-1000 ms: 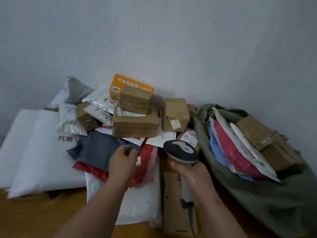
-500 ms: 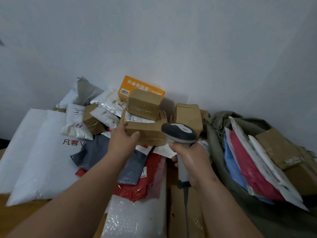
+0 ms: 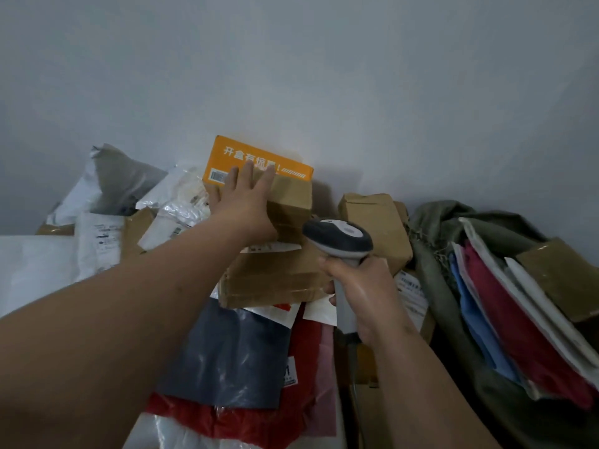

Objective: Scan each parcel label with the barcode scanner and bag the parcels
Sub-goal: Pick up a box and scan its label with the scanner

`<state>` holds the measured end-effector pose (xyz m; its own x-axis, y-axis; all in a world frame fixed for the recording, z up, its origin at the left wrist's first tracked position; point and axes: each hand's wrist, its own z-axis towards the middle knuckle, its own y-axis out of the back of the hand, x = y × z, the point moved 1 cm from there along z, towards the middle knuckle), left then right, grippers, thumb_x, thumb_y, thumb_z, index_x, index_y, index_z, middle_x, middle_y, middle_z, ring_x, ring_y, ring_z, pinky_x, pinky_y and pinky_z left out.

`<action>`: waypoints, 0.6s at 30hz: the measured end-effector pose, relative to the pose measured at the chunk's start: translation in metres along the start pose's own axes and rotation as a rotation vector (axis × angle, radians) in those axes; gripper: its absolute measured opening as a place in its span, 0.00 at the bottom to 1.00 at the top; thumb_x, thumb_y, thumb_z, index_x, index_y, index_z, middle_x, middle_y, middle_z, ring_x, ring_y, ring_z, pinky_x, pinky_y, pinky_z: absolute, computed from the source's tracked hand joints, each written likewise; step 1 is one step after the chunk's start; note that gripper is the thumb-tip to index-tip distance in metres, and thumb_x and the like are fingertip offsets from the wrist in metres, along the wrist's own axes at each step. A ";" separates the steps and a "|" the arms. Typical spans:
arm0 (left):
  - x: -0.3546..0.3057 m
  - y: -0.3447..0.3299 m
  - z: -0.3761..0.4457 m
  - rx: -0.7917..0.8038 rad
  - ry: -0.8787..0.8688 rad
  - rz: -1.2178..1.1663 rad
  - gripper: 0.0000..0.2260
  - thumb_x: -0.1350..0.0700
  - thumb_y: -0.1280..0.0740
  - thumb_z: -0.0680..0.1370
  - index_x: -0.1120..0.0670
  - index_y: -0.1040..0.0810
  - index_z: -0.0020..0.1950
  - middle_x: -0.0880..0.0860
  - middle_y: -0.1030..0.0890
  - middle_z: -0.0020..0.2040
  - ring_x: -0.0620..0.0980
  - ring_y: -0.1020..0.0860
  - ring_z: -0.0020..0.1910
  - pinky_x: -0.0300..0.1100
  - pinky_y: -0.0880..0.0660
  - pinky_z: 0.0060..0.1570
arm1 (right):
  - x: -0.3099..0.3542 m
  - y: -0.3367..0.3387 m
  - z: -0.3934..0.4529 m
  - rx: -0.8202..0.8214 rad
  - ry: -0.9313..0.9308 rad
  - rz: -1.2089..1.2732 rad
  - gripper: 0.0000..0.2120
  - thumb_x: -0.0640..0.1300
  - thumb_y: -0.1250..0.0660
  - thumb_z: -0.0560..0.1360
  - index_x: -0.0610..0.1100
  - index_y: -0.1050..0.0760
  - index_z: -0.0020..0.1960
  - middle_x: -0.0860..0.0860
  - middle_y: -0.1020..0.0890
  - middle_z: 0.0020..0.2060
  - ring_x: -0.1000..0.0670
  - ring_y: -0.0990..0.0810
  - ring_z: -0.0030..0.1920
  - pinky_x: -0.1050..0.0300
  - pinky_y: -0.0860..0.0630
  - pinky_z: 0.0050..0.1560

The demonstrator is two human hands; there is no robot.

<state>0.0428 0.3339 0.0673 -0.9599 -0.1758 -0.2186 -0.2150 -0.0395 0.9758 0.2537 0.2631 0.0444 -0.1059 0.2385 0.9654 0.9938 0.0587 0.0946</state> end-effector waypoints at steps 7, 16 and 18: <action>-0.001 0.016 0.038 0.086 -0.199 0.359 0.49 0.32 0.27 0.63 0.36 0.49 0.77 0.53 0.47 0.80 0.63 0.45 0.76 0.63 0.44 0.69 | -0.015 -0.012 0.006 -0.057 -0.017 -0.004 0.11 0.48 0.23 0.69 0.50 0.19 0.49 0.53 0.16 0.32 0.55 0.17 0.33 0.59 0.23 0.34; 0.009 0.032 0.025 0.054 -0.196 0.325 0.51 0.28 0.28 0.60 0.40 0.45 0.78 0.55 0.32 0.71 0.61 0.40 0.71 0.60 0.40 0.66 | -0.028 -0.013 -0.014 -0.097 -0.031 0.042 0.11 0.46 0.24 0.72 0.49 0.20 0.54 0.57 0.16 0.33 0.57 0.18 0.32 0.57 0.24 0.36; 0.013 0.036 0.009 -0.001 -0.163 0.153 0.52 0.27 0.30 0.58 0.39 0.45 0.78 0.54 0.33 0.72 0.61 0.40 0.71 0.61 0.40 0.66 | -0.029 -0.008 -0.022 -0.121 -0.017 0.046 0.11 0.46 0.24 0.72 0.50 0.20 0.53 0.57 0.15 0.34 0.57 0.17 0.32 0.55 0.24 0.37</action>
<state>0.0210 0.3390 0.0999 -0.9977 -0.0190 -0.0650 -0.0645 -0.0255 0.9976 0.2495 0.2343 0.0214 -0.0595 0.2546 0.9652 0.9944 -0.0700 0.0798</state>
